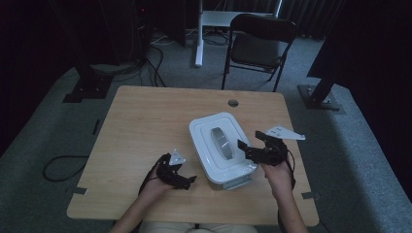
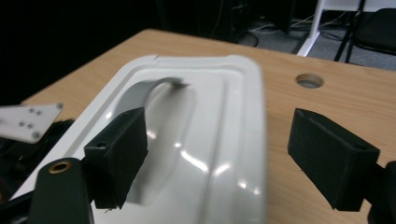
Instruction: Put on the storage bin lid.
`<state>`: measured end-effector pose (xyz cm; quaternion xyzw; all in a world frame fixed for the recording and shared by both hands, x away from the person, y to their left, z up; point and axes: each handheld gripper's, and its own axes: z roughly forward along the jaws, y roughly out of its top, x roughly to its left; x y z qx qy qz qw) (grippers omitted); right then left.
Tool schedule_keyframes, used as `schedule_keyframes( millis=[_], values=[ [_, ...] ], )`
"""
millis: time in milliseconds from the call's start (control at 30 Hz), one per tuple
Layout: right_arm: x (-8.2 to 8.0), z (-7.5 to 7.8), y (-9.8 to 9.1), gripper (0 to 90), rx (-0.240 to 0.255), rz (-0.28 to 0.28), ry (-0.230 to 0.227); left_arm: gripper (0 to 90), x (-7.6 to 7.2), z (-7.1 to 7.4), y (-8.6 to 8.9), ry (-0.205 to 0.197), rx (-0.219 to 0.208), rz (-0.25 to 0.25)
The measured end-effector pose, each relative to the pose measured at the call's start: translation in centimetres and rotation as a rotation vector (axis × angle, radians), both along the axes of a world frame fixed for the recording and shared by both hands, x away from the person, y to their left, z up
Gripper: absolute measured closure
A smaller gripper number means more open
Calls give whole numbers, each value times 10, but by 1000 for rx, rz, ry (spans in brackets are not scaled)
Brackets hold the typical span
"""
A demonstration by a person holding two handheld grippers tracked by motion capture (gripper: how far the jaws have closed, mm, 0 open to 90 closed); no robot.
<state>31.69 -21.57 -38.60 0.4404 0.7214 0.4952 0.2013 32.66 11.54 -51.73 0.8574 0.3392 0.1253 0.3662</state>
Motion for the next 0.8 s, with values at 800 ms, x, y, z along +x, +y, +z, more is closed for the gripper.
schedule_keyframes(
  millis=[800],
  values=[
    [37, -74, -68, 141, -98, -271, -29, 19, 20, 8, -7, -10, -32, 31]
  ],
)
